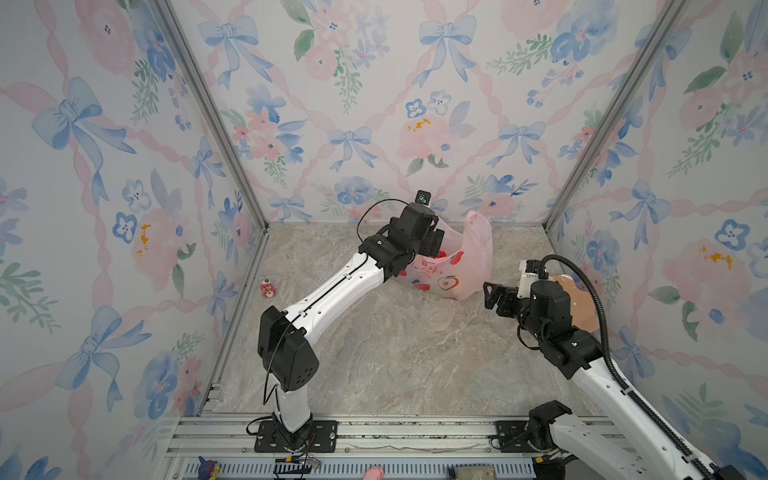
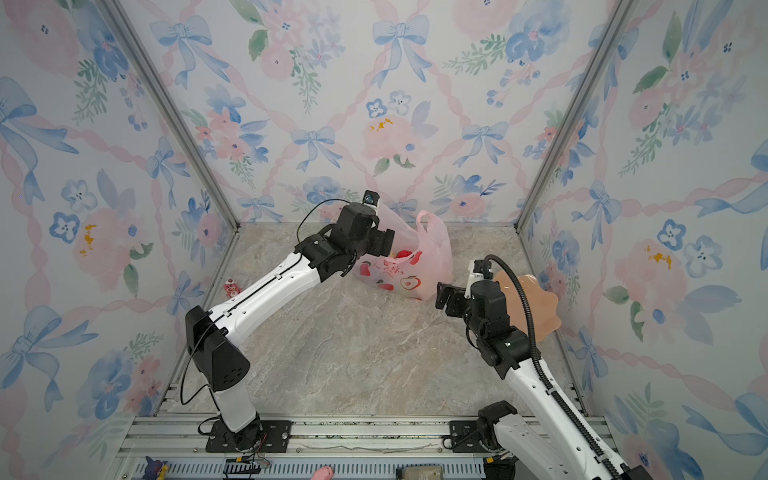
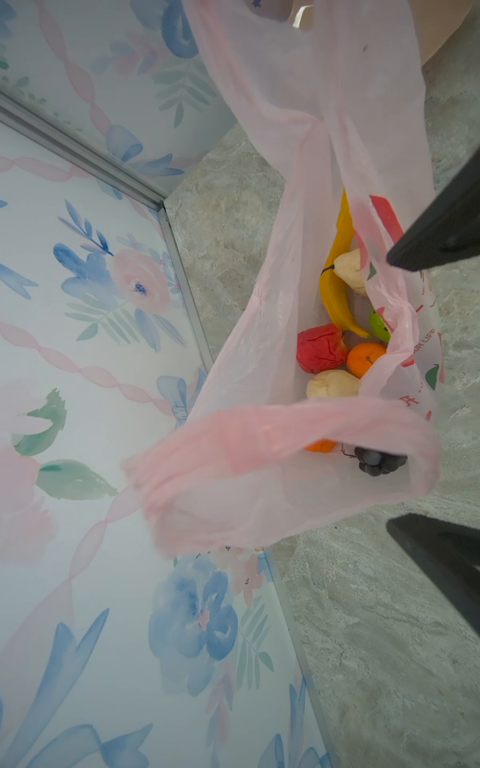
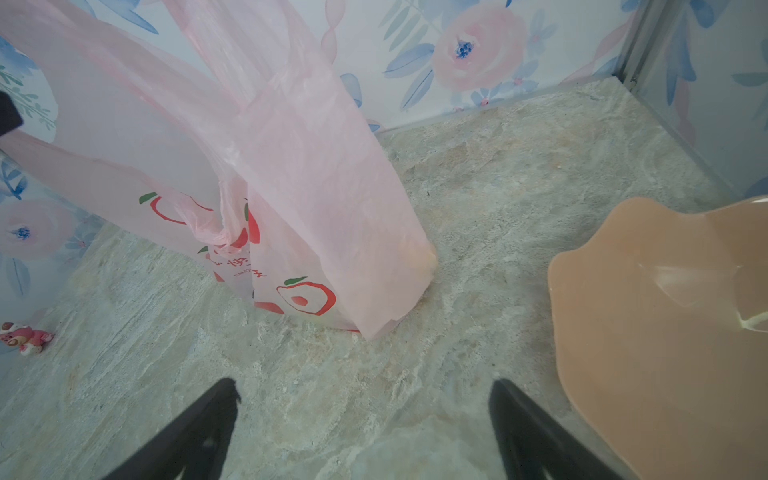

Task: Take the fake fruits out of the plastic bag
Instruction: 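Lift the pink bag with the left gripper and carry it toward the table center, then grasp the bag's other handle with the right gripper while the left gripper holds the bag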

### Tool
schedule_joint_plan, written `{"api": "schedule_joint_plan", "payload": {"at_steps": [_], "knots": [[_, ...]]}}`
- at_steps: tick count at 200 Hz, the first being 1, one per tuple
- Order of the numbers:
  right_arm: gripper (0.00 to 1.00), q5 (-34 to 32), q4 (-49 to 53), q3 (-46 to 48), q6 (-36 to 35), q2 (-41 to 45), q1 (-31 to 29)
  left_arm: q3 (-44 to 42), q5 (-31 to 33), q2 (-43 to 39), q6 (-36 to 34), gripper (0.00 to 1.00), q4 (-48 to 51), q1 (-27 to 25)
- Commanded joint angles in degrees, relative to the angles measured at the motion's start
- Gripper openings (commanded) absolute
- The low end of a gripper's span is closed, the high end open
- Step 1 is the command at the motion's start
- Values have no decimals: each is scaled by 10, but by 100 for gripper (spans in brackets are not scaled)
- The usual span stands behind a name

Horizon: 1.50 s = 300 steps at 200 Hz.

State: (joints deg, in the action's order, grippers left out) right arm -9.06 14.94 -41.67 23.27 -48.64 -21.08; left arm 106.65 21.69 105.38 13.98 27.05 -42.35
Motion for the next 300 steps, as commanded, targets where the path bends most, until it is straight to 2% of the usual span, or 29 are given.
{"api": "schedule_joint_plan", "payload": {"at_steps": [1, 31, 70, 98, 123, 136, 152, 192, 222, 253, 300], "knots": [[97, -22, 20, -25, -6, -2, -15, 36, 26, 28, 29, 92, 1, 27], [97, -23, 44, -68, 15, -36, -31, 55, -10, 63, 70, 81, 1, 69], [97, -68, 52, -145, 27, -118, -78, 71, -69, 87, 88, 64, 0, 103], [97, -123, 52, -207, 24, -188, -113, 84, -118, 103, 102, 44, -1, 115], [97, -150, 57, -259, 40, -236, -122, 75, -158, 103, 118, 19, -4, 116], [97, -160, 53, -276, 42, -250, -128, 48, -183, 90, 128, 8, -20, 114], [97, -186, 50, -287, 45, -264, -135, -19, -200, 54, 139, 0, -70, 107], [97, -196, 61, -325, 53, -299, -130, -195, -239, -45, 180, 0, -209, 96], [97, -178, 79, -364, 55, -335, -130, -277, -264, -93, 204, 0, -271, 83], [97, -197, 103, -392, 59, -359, -127, -342, -274, -130, 233, 0, -324, 74], [98, -207, 163, -443, 82, -405, -95, -379, -265, -154, 241, 0, -338, 61]]}}
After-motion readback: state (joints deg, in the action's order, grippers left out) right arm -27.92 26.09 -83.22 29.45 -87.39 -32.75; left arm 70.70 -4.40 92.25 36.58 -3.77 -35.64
